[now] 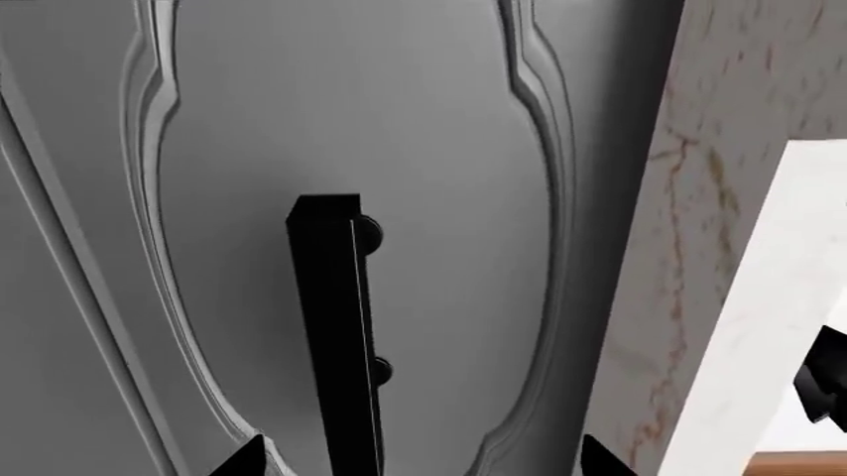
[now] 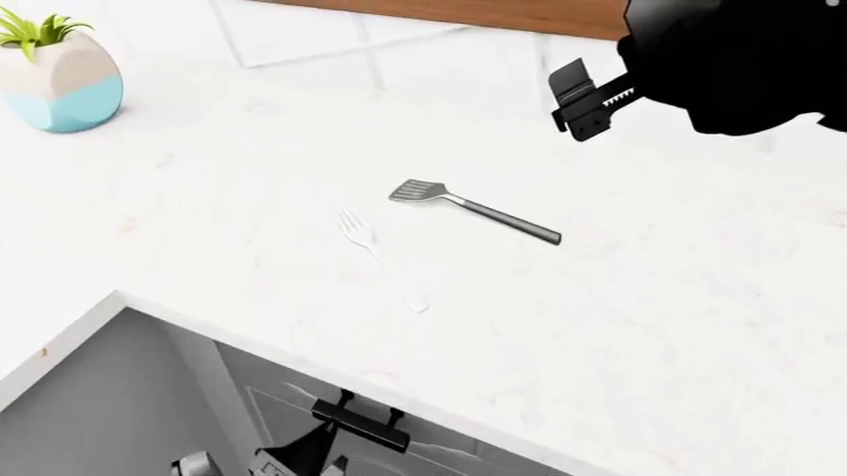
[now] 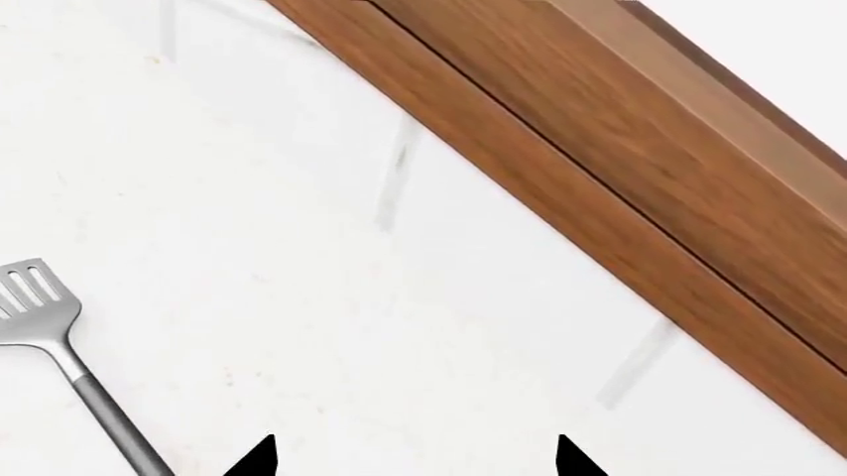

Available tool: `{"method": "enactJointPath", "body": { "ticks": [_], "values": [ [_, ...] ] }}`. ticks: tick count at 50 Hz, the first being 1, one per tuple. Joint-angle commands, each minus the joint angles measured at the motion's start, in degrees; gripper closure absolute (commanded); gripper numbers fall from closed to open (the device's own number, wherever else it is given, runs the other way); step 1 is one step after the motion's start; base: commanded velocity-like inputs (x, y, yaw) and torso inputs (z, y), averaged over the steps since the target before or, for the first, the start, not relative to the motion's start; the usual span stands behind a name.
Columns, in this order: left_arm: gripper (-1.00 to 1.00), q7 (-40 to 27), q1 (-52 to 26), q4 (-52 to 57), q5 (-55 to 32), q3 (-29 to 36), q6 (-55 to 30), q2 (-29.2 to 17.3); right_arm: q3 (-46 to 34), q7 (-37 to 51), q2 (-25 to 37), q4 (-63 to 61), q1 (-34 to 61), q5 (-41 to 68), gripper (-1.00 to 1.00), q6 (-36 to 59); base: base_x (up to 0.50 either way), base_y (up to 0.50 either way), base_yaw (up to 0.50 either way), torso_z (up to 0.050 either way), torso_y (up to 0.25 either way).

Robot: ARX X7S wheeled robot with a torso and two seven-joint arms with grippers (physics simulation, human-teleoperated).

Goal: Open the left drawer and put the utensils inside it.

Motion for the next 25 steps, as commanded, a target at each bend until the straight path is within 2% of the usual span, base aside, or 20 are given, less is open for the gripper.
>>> {"method": "enactJointPath", "body": {
  "ticks": [1, 25],
  "values": [
    [-1.0, 1.6, -1.2, -2.1, -0.4, 0.3, 0.0, 0.1, -0.5, -0.7, -0.2, 0.6, -0.3, -0.6, -1.0, -0.8, 0.0, 0.0, 0.0, 0.0, 0.0],
    [-1.0, 3.7, -9.4, -13.1, 3.2, 3.7, 1.6, 2.0, -1.8, -2.2, -0.7, 1.5, -1.9, -2.3, -1.0, -3.6, 0.0, 0.0, 0.0, 0.0, 0.0]
  ]
}}
